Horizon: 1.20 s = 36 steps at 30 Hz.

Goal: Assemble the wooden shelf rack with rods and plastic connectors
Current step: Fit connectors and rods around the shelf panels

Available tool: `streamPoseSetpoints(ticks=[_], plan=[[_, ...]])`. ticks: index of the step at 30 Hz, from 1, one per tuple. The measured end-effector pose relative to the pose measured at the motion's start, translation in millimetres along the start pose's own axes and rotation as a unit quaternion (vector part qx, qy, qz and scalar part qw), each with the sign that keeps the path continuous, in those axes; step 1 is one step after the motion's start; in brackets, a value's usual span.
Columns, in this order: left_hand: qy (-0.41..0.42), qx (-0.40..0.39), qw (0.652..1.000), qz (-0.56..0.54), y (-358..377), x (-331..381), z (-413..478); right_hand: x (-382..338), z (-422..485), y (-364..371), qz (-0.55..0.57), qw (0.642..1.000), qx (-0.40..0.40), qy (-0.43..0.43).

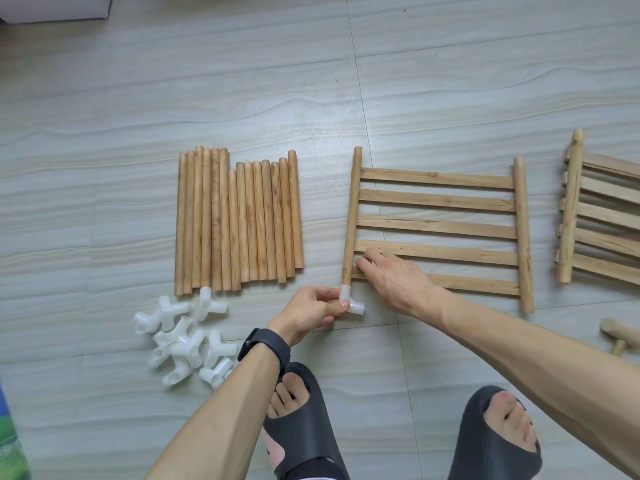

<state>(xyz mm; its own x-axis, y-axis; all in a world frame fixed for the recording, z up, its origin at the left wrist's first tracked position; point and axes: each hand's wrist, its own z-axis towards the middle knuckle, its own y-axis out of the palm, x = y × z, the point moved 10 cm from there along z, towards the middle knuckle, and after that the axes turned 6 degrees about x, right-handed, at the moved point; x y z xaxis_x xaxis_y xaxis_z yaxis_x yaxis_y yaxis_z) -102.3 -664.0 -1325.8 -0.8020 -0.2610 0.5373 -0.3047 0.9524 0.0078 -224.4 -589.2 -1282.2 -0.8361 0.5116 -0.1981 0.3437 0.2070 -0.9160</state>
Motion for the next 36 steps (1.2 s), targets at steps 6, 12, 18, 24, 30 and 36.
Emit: streamPoseSetpoints(ticks=[6, 12, 18, 24, 30, 36], plan=[[0.034, 0.013, 0.999, 0.029, -4.3, 10.4, 1.5, -1.1, -5.5, 7.5, 0.047, 0.998, -0.031, 0.02], [0.08, 0.052, 0.991, 0.09, -13.9, 15.1, 4.6, -1.3, -5.9, 15.0, 0.061, 0.997, -0.017, 0.036], [0.08, 0.055, 0.987, 0.126, -16.0, 16.2, 6.0, -4.3, -6.4, 16.7, 0.036, 0.996, 0.02, 0.078], [0.073, 0.065, 0.976, 0.195, -20.2, 19.0, 9.3, -9.1, -2.2, 17.4, 0.016, 0.995, 0.027, 0.097], [0.068, 0.066, 0.971, 0.217, -17.6, 23.4, 8.0, -9.4, -2.0, 16.3, 0.012, 0.996, 0.02, 0.087], [0.118, 0.237, 0.898, 0.352, -79.6, 47.9, -22.9, -8.9, -1.1, 12.8, 0.011, 0.995, -0.003, 0.094]])
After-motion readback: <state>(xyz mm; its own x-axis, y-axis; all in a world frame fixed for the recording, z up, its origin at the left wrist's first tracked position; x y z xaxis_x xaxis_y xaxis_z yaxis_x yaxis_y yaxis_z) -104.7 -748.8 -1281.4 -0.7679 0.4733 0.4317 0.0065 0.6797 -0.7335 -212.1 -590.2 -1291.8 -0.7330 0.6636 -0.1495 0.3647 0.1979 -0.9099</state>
